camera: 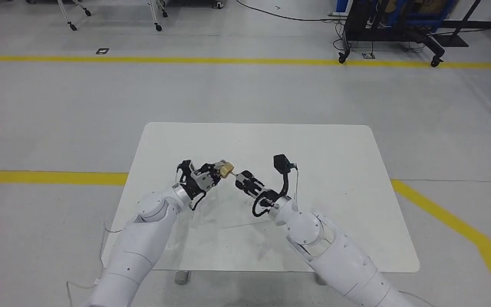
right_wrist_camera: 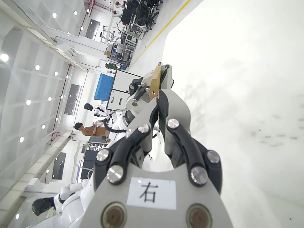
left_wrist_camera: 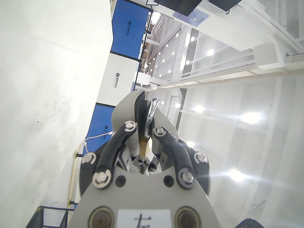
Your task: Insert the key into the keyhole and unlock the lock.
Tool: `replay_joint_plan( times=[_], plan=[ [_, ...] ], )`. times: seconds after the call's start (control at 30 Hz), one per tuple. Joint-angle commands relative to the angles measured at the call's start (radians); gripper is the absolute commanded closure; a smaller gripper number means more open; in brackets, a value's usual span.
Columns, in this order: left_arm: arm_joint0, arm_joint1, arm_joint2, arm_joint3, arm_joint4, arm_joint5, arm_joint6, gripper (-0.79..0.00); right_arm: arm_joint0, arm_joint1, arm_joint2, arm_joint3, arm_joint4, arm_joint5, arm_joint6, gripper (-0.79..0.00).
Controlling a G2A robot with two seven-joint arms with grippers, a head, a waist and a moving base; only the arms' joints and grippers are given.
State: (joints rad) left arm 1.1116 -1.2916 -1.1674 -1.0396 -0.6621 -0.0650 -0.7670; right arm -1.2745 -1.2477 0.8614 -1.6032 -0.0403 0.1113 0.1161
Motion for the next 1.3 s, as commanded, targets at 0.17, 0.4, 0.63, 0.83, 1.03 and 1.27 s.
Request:
replay_joint_plan(
  times=[0.17,0.4,0.63,0.83,1.03,1.27],
  plan=[
    [0.02,0.002,-0.009,-0.031,0.028,-0.019,0.054,0.0,-0.018,-0.007,0.002,-0.019,-0.028,0.004,-0.021,0.0],
    [0.026,0.002,-0.014,-0.04,0.03,-0.009,0.056,0.0,-0.02,-0.018,-0.003,-0.01,-0.023,0.005,-0.02,0.0],
    [0.027,0.003,-0.015,-0.044,0.041,-0.007,0.058,0.0,-0.009,-0.03,-0.005,0.009,-0.016,0.017,-0.018,0.0],
    [0.027,0.002,-0.009,-0.047,0.056,-0.013,0.056,0.0,-0.011,-0.037,-0.003,0.01,-0.028,0.027,-0.027,0.0],
    [0.03,0.001,-0.011,-0.05,0.064,-0.023,0.067,0.0,-0.014,-0.043,-0.001,0.009,-0.043,0.044,-0.035,0.0],
    [0.038,0.0,-0.003,-0.067,0.089,-0.03,0.083,0.0,-0.006,-0.056,-0.013,0.014,-0.069,0.076,-0.053,0.0]
  ],
)
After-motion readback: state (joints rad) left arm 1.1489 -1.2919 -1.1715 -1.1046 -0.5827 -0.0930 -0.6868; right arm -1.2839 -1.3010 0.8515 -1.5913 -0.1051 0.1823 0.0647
